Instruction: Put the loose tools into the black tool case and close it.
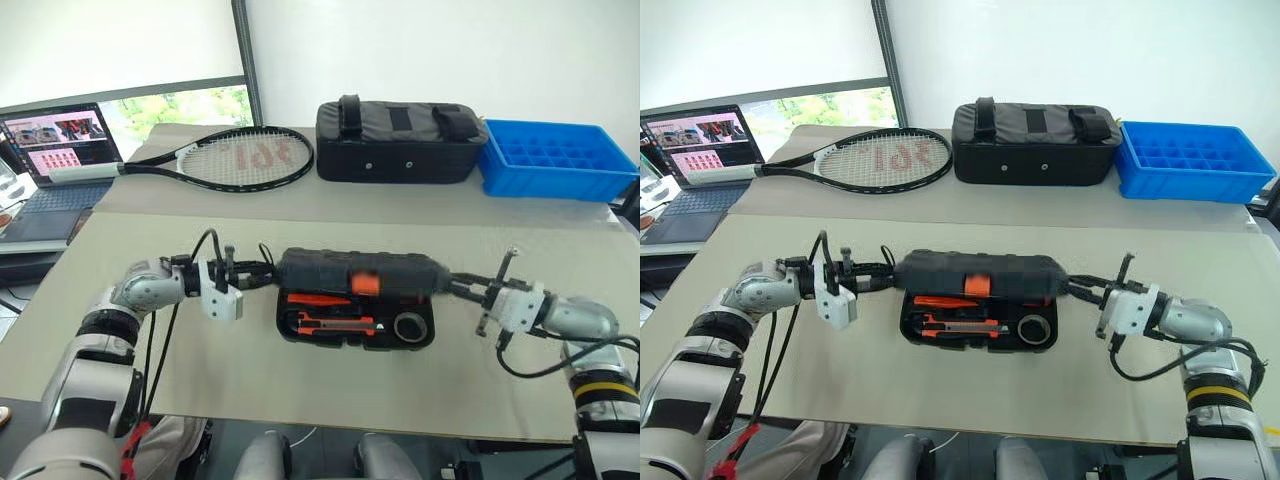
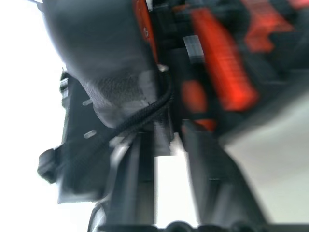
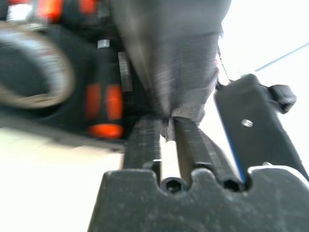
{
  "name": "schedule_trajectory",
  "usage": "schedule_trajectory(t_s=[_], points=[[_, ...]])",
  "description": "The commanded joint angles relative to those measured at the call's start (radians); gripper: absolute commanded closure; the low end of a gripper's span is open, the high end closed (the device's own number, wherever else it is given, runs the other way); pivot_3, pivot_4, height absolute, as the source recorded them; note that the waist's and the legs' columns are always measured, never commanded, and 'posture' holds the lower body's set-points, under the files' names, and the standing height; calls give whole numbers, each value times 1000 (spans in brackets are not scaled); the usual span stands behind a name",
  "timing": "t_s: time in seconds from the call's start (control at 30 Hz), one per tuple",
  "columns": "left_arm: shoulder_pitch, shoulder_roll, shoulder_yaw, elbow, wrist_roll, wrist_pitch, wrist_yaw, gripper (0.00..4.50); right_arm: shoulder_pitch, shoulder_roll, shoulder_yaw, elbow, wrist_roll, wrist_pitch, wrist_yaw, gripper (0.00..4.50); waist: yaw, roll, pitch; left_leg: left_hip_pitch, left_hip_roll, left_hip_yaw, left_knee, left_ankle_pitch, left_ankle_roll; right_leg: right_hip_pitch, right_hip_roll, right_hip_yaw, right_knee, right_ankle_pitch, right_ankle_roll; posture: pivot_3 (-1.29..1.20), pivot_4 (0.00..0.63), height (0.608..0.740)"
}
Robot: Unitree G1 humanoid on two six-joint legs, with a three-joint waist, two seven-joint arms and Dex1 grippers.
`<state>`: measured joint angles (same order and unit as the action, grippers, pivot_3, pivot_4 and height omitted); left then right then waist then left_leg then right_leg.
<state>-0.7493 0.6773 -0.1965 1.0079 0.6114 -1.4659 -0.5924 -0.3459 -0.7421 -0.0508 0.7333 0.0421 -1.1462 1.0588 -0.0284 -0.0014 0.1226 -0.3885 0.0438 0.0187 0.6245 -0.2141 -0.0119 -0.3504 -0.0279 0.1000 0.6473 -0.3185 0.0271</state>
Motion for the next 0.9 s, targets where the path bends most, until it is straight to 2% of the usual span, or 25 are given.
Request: schedule_trajectory(t_s=[0.03,0.13,0.23,0.3,0.37,0.43,0.47,0.53,0.6,0.67,0.73,0.83,0.87,0.9], points=[[-4,44,4,-37,110,-39,156,1698,46,-66,-11,3,27,-61,-39,2821,2,0,0,0,0,1,0,0,0,0,-1,0,0,0,0,0,150,707],[9,85,-2,-37,179,-51,255,819,115,-110,-10,13,44,-77,-50,2821,4,-1,0,2,1,4,1,0,0,0,-2,0,0,0,0,0,150,707],[15,121,-19,15,177,-43,323,819,212,-132,-34,-57,163,40,-46,2821,4,-1,0,5,3,7,0,0,0,1,-2,1,0,0,0,0,150,707],[-2,115,-22,84,83,-21,318,819,302,-148,-50,-178,268,188,-32,2821,2,-1,0,6,4,9,-1,0,0,2,-2,1,0,0,-1,0,150,707],[-26,73,9,165,-104,54,202,819,422,-174,-74,-356,379,391,-38,2821,1,0,0,6,5,10,-1,0,0,2,-2,1,1,0,-1,0,150,707],[-34,-10,89,145,-408,275,-89,819,585,-223,-93,-585,507,621,-37,2821,7,2,-1,5,5,10,0,0,0,1,-3,0,2,0,-1,0,150,707],[-27,-48,119,84,-557,419,-248,819,657,-245,-102,-685,558,719,-35,2821,11,2,-2,4,5,11,1,0,0,2,-3,0,2,0,-1,0,150,707],[-7,-110,152,-82,-782,696,-460,819,763,-282,-106,-853,638,887,-34,2821,14,1,-2,2,4,12,2,1,-1,0,-2,-3,3,0,-1,0,150,707],[11,-151,161,-259,-928,966,-552,819,841,-339,-93,-992,686,1074,-44,2821,10,0,-2,0,6,11,3,1,-2,0,2,-3,2,0,-1,0,150,707],[21,-171,153,-424,-1024,1204,-597,819,827,-343,-54,-1071,693,1164,-33,2821,3,-1,-1,0,6,10,3,1,-2,-1,3,-3,2,0,-1,0,150,707],[29,-162,106,-545,-1068,1372,-696,819,722,-309,34,-1085,627,1219,-26,2821,-15,-2,-1,0,7,8,3,1,-2,0,6,-2,2,0,-1,0,150,707],[17,-152,46,-596,-1046,1450,-817,819,519,-217,158,-1032,517,1268,-20,2821,-31,-5,2,0,6,6,3,1,-2,2,7,0,1,-2,3,0,150,707],[4,-158,36,-586,-1029,1452,-826,793,451,-173,172,-1003,502,1277,-34,2424,-32,-4,1,4,6,5,3,1,-2,2,7,0,1,-2,3,0,150,707],[-4,-161,28,-579,-1014,1454,-835,793,399,-140,179,-980,487,1286,-46,2273,-30,-4,2,4,5,5,4,1,-2,1,7,0,2,-2,3,0,150,707]])
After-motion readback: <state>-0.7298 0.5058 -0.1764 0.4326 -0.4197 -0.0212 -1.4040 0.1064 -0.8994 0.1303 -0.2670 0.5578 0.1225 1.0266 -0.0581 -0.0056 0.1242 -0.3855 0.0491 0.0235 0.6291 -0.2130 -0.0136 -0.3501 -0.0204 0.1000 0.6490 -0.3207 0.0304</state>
